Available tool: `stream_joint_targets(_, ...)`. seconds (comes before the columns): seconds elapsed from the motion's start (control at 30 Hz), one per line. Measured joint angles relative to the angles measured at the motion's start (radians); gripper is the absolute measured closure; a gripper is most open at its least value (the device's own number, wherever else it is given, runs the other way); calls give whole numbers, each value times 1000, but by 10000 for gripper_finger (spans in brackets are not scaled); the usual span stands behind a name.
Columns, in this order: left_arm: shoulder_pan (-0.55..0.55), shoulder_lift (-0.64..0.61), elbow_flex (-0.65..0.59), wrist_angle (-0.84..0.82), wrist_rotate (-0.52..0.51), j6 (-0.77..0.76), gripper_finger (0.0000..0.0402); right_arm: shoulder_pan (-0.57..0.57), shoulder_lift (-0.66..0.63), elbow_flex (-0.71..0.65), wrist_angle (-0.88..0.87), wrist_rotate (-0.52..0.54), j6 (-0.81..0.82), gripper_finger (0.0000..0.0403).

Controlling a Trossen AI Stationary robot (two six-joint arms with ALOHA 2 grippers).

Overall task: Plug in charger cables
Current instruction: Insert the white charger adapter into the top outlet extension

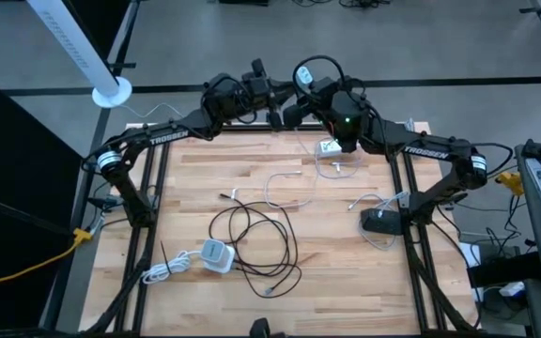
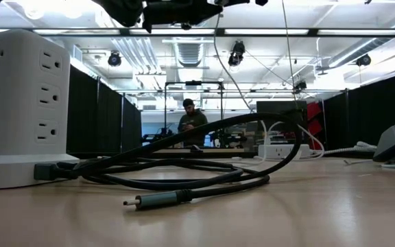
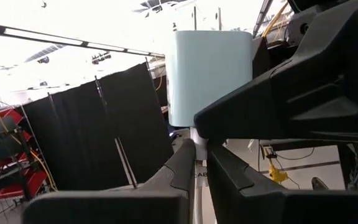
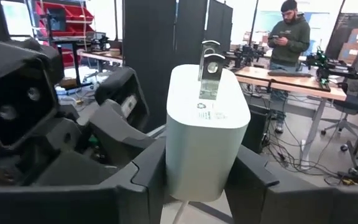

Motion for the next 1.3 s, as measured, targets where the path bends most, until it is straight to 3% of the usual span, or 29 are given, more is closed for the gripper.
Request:
stream_joint_targets(0.2, 2, -5, 0, -72, 33, 0, 303, 1, -24, 0, -12, -19, -17, 288)
stream_joint_targets(0.37, 8, -21, 0, -202, 36, 22, 235, 1, -79, 0, -113, -99, 19, 288)
stream_joint_targets(0.5, 17, -47, 0, -257, 171, 48, 194, -20, -133, 0, -300, -299, 48, 288)
stream_joint_targets(0.63, 26, -73, 0, -251, 324, -13, 170, -97, -175, 0, -495, -637, 123, 288)
stream_joint_targets(0.73, 27, -77, 0, -252, 389, -45, 165, -139, -172, 0, -588, -814, 148, 288)
stream_joint_targets(0.87, 9, -71, 0, -244, 421, -101, 175, -143, -148, 0, -598, -938, 117, 288)
stream_joint_targets(1.3, -9, -62, 0, -279, 528, -262, 238, -133, -131, 0, -599, -950, 38, 288)
